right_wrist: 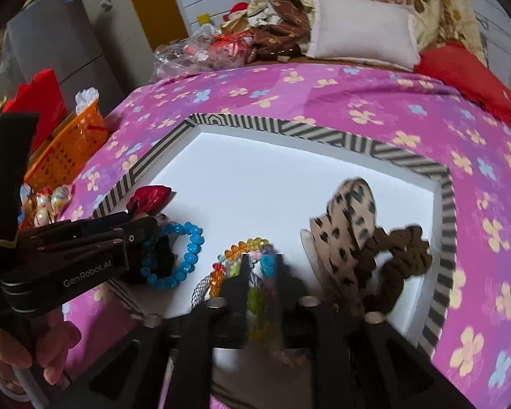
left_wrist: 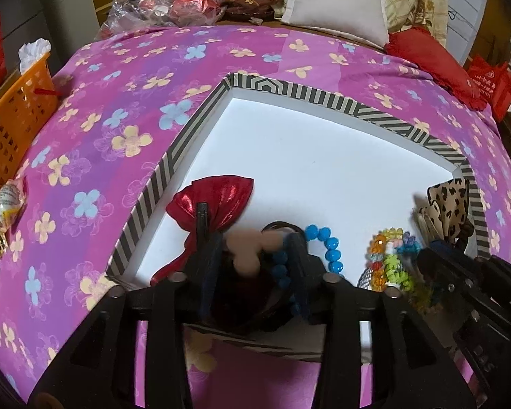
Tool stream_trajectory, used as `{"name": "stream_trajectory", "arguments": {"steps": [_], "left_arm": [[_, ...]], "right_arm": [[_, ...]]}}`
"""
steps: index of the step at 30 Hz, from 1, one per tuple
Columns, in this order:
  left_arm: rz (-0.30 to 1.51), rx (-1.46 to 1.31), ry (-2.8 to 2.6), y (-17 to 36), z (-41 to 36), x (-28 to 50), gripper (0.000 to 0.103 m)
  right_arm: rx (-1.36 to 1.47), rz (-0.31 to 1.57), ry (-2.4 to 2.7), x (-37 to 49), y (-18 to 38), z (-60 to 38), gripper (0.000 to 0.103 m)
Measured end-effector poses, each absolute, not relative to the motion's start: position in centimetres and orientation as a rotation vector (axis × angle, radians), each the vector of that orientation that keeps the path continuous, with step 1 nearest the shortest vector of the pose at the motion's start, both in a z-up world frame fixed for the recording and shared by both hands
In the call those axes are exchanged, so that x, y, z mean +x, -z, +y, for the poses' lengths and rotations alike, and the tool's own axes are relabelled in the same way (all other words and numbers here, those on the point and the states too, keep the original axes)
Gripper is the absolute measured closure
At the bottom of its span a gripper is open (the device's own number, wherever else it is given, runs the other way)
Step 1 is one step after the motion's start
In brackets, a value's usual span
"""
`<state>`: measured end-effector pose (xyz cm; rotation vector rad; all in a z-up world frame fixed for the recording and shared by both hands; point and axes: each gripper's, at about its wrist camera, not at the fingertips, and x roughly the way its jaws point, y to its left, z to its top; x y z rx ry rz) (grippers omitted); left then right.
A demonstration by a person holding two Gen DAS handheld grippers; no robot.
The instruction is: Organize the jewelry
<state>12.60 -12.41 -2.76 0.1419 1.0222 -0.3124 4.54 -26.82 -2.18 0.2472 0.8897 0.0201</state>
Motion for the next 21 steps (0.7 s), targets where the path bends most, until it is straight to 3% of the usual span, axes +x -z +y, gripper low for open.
{"name": "stream_trajectory", "arguments": {"steps": [1,2,17,19,21], "left_arm": [[1.021,0.137,0.314,2.7,-12.3,12.5,0.043],[1.019,0.127,0.316,2.6,-12.2,12.3,0.04],[0.909,0.177,0.329,-0.6,-10.7,5.6,0.04],[0.891,0.181,0.32,-0.9,-10.3,4.6,0.04],[0.872,0.183,0.316,-1.2,-9.9,3.3,0.04]], "right_arm": [[0.26,0.878,-0.015,4.0,2.0,-27.0,0.061],[0.264,0.867,-0.012,3.6,1.8,-27.0,0.06],[0.261,0.766,0.054,-4.1,-1.0,-25.8,0.059],[0.246,0.759,0.072,-4.8,-1.2,-25.5,0.055],[0.232,0.749,0.086,-5.6,-1.4,-25.0,0.044]]}}
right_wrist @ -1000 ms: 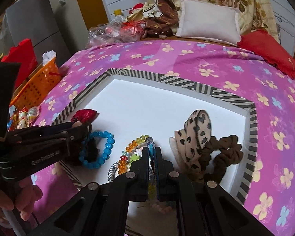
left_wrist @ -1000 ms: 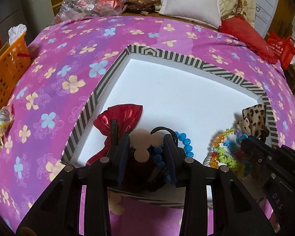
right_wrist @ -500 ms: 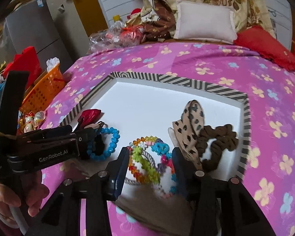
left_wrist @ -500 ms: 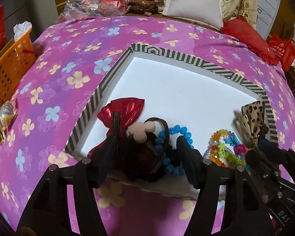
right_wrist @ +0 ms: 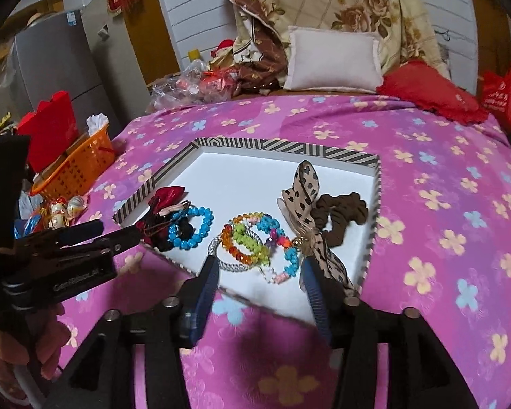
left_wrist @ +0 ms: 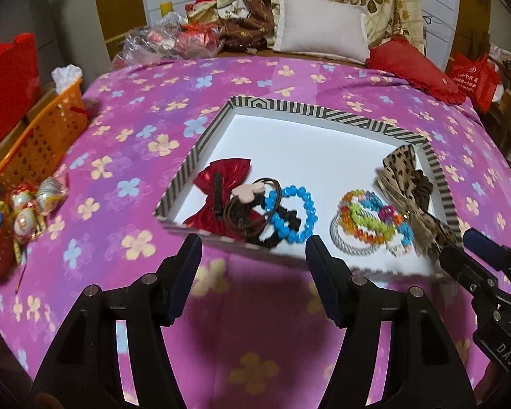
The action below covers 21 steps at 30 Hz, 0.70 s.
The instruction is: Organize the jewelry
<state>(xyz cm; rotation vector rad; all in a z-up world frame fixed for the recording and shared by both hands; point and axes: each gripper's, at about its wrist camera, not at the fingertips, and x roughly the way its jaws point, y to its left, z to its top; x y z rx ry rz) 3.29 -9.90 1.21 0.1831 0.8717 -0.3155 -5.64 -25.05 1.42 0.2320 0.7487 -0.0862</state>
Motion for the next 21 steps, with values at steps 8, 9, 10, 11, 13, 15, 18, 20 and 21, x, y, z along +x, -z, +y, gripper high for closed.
{"name": "stream_trajectory", "arguments": {"steps": [8,9,10,11,13,15,18,20,21], "left_arm": [[0.825,0.155,0.302,-2.5,-8.2,-0.1,0.04],[0.817,0.152,0.295,-2.6,-7.9,-0.5,0.04],[0.81,0.152,0.29,-2.8,-7.8,-0.7,0.04],[0.804,0.151,0.283,-2.9,-7.6,-0.9,0.04],[0.799,0.146,0.279,-3.1,-7.3,-1.3,0.04],[0.796,0.142,0.278,-3.3,-7.1,-1.6,0.04],[0.781,0.15,0.272,-3.6,-7.0,-2.0,0.04],[0.775,0.153,0.272,-3.8,-7.0,-2.2,0.04],[0.773,0.153,0.272,-3.8,-7.0,-2.3,0.04]], "right_arm": [[0.198,0.721,0.098,-7.8,-2.5,-23.7,0.041],[0.198,0.72,0.101,-8.0,-2.6,-23.6,0.041],[0.199,0.72,0.106,-8.3,-2.6,-23.4,0.041],[0.199,0.72,0.106,-8.3,-2.6,-23.4,0.04],[0.2,0.72,0.11,-8.6,-2.7,-23.1,0.039],[0.197,0.722,0.115,-8.8,-2.7,-22.9,0.033],[0.191,0.721,0.116,-9.1,-2.8,-22.6,0.033],[0.188,0.721,0.116,-9.2,-3.0,-22.5,0.033],[0.188,0.721,0.116,-9.2,-3.0,-22.5,0.033]]}}
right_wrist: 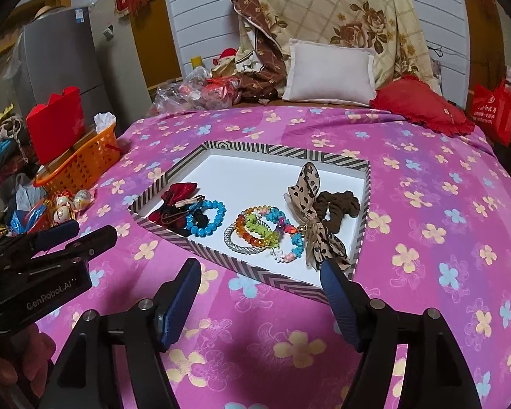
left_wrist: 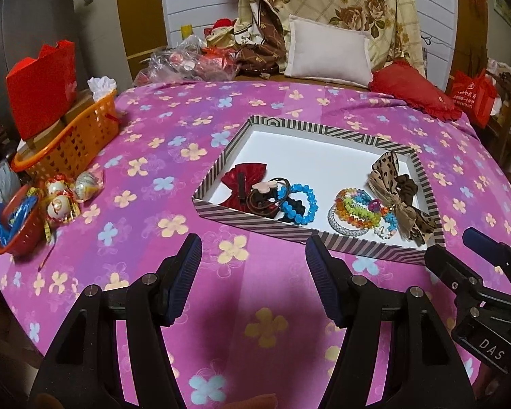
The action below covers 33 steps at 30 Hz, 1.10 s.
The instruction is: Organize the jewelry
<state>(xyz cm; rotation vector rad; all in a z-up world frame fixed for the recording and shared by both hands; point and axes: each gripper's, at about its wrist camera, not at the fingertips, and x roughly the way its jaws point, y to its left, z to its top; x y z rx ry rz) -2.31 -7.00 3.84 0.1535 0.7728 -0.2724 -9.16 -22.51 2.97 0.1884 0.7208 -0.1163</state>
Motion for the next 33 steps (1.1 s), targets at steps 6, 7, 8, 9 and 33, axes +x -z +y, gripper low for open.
{"name": "stream_trajectory", "arguments": {"steps": [6,7,8,9,33], "left_arm": [[0.759,0.15,0.267,-4.28,-6.91,-2.62,0.04],[0.758,0.15,0.266,-4.34,-6.88,-2.65,0.04],[0.757,0.15,0.266,-4.39,-6.86,-2.69,0.04],[0.755,0.149,0.266,-4.45,-6.85,-2.71,0.04],[0.76,0.149,0.256,-4.52,-6.74,-2.55,0.04]], "right_arm": [[0.19,0.722,0.121,-9.43,-3.12,-22.57,0.033],[0.191,0.722,0.121,-9.46,-3.12,-22.56,0.033],[0.192,0.723,0.121,-9.48,-3.15,-22.6,0.033],[0.193,0.726,0.12,-9.47,-3.17,-22.67,0.033],[0.183,0.749,0.116,-8.87,-2.69,-22.57,0.032]]}}
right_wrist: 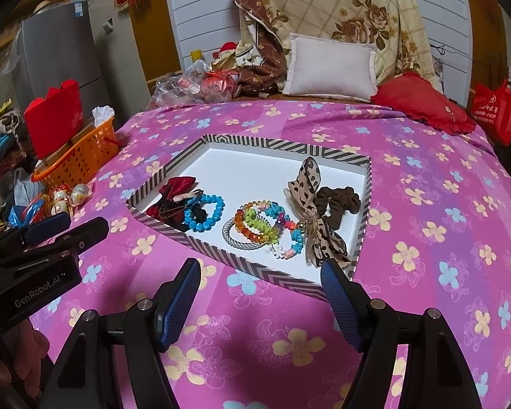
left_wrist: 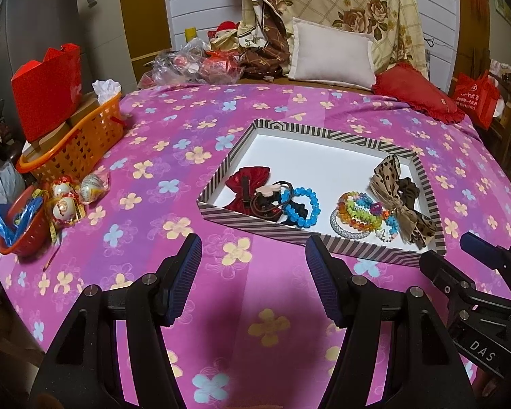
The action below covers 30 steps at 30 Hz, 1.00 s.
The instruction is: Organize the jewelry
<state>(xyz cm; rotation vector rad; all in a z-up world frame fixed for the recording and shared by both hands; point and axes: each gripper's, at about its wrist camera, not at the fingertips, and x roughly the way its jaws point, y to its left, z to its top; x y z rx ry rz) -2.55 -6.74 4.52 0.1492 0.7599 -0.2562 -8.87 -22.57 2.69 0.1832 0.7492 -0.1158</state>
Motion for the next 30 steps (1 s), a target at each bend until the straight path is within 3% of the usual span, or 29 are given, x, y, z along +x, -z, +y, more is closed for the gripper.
{"name": "stream_trajectory", "arguments": {"steps": [30], "left_arm": [[0.778,0.15,0.254,-3.7,-6.8,-1.8,0.04]], "right_arm": [[0.19,0.783,0.106,-7.9,-1.7,-23.1,0.032]]}}
